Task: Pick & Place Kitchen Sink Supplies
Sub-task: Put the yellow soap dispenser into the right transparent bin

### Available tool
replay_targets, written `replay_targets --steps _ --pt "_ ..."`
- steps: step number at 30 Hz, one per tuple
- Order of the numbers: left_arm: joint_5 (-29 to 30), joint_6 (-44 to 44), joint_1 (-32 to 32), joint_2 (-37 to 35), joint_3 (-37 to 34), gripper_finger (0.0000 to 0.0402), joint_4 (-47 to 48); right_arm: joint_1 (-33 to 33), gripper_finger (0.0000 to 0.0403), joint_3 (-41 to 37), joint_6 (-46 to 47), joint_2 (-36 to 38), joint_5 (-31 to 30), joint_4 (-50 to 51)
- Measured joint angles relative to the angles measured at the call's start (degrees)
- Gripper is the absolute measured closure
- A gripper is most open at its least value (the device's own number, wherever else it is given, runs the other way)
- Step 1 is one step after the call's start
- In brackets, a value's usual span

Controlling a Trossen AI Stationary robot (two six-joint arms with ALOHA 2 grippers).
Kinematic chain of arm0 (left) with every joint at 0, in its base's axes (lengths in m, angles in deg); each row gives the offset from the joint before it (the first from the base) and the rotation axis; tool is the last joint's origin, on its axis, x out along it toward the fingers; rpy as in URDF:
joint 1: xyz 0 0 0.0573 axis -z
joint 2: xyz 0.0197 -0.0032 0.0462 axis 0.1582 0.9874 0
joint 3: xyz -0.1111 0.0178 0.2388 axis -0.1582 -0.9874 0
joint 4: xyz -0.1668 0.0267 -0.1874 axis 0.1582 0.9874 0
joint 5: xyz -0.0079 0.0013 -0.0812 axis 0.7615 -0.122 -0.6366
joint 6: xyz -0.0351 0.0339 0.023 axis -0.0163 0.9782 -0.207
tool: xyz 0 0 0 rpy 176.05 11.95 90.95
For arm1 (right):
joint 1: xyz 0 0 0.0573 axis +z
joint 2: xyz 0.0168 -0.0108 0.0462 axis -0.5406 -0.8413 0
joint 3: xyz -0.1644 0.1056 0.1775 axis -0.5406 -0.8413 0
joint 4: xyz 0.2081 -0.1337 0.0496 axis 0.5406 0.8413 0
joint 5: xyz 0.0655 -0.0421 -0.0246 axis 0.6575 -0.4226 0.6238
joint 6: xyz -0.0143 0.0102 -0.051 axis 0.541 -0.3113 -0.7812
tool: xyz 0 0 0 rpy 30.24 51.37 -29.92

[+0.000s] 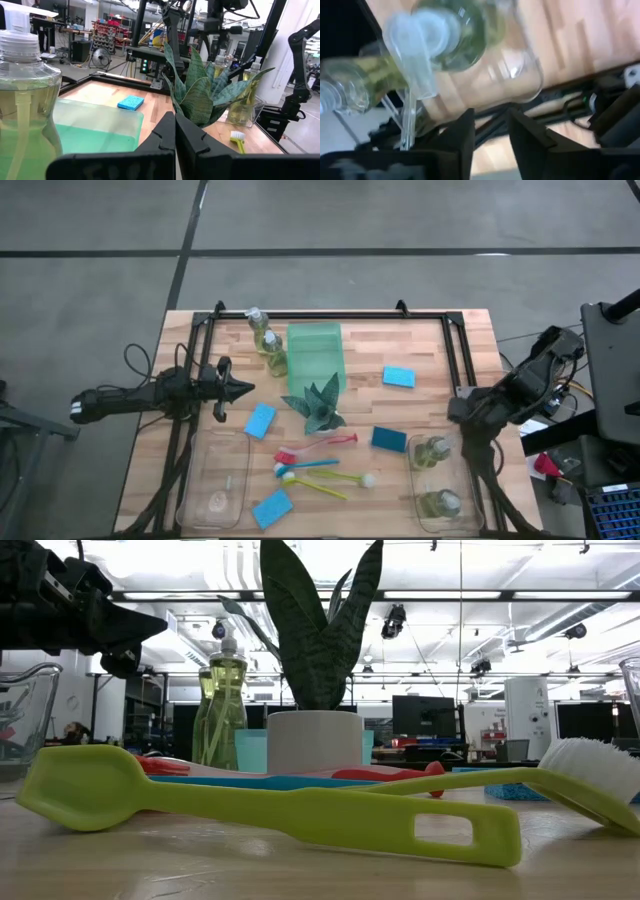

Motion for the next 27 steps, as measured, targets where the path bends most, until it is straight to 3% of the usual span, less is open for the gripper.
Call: replay_targets --steps 9,20,27 --pt "0.0 0.0 0.0 0.0 0.0 0.0401 0.0 0.0 0.0388 0.0 -0.2 6.4 -18.0 -1.4" --pt "0.0 0.0 0.0 0.0 0.0 0.0401 0.0 0.0 0.0394 -0.5 -17.3 8.6 -44.5 -15.2" --pt "0.0 0.0 0.0 0.0 0.0 0.0401 0.0 0.0 0.0394 -0.7 -23.1 8.2 -58.7 -17.6"
